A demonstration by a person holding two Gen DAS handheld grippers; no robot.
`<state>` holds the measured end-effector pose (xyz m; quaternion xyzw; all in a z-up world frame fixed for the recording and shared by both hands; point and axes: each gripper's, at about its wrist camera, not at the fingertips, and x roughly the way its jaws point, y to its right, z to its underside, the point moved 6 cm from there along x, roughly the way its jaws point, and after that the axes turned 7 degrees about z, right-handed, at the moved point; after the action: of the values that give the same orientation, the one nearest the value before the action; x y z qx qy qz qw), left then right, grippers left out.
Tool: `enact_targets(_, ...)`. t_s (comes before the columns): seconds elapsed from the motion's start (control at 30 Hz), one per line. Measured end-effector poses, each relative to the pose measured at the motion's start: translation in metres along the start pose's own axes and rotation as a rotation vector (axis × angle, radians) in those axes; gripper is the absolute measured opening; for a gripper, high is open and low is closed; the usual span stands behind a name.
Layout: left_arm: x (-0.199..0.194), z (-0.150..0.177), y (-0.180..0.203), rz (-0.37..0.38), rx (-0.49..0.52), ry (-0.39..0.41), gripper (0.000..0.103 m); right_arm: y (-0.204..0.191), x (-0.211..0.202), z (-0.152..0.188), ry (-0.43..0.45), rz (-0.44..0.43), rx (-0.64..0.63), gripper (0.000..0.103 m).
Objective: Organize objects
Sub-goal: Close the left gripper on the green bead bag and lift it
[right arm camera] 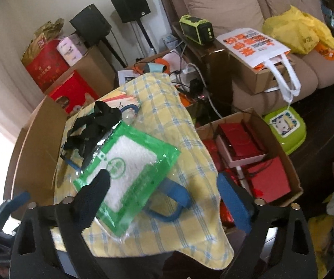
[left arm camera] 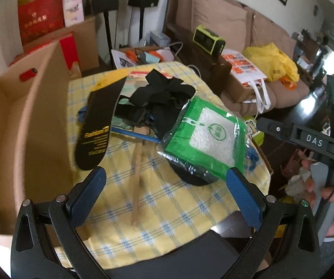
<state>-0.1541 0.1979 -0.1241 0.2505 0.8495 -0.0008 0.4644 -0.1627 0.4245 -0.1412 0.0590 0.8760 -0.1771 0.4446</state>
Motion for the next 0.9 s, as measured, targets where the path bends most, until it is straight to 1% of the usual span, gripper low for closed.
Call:
enact_targets(0.1,0.018,-0.005,-0.004,0.003,-0.023,-0.028,0.103,0.003,0.012,-0.006,-0.016,-0.012,0.022,0.087)
enact_targets(0.23,0.039,-0.008,-0.009,0.006,-0.043,-0.063,0.103,0.012,0.031,-0.008,-0.059,-0.033,0.076,0.081)
enact_targets(0.27,0.041,-0.008,-0.008,0.013,-0.045,-0.068,0.103,0.014,0.035,-0.008,-0.067,-0.04,0.089,0.078)
enact_targets(0.4,0.051,-0.008,-0.006,0.024,-0.038,-0.084,0.103,0.02,0.051,-0.008,-0.102,-0.085,0.14,0.076)
enact_targets(0.43,0.051,-0.008,-0.004,0.023,-0.034,-0.087,0.103,0.02,0.053,-0.007,-0.107,-0.104,0.149,0.073)
enact_targets(0.53,0.055,-0.007,-0.003,0.015,-0.028,-0.096,0.101,0.015,0.054,-0.006,-0.104,-0.148,0.157,0.071)
enact_targets(0.57,0.056,-0.007,-0.003,0.013,-0.028,-0.099,0.099,0.013,0.054,-0.006,-0.101,-0.158,0.154,0.07)
enact_targets(0.6,0.058,-0.007,-0.003,0.01,-0.029,-0.103,0.095,0.011,0.055,-0.007,-0.101,-0.166,0.152,0.07)
enact_targets(0.73,0.068,-0.006,-0.003,-0.015,-0.02,-0.13,0.085,0.001,0.066,-0.004,-0.126,-0.225,0.152,0.069)
enact_targets(0.77,0.069,-0.006,-0.003,-0.015,-0.019,-0.134,0.084,0.001,0.065,-0.005,-0.107,-0.219,0.146,0.069)
enact_targets(0.83,0.071,-0.005,0.0,-0.001,-0.019,-0.14,0.08,-0.002,0.065,-0.005,-0.103,-0.224,0.134,0.067)
enact_targets(0.87,0.072,-0.005,0.002,0.008,-0.017,-0.141,0.074,-0.003,0.065,-0.004,-0.1,-0.229,0.131,0.067)
enact_targets(0.9,0.071,-0.004,0.003,0.021,-0.016,-0.142,0.065,-0.005,0.065,-0.004,-0.098,-0.231,0.123,0.067)
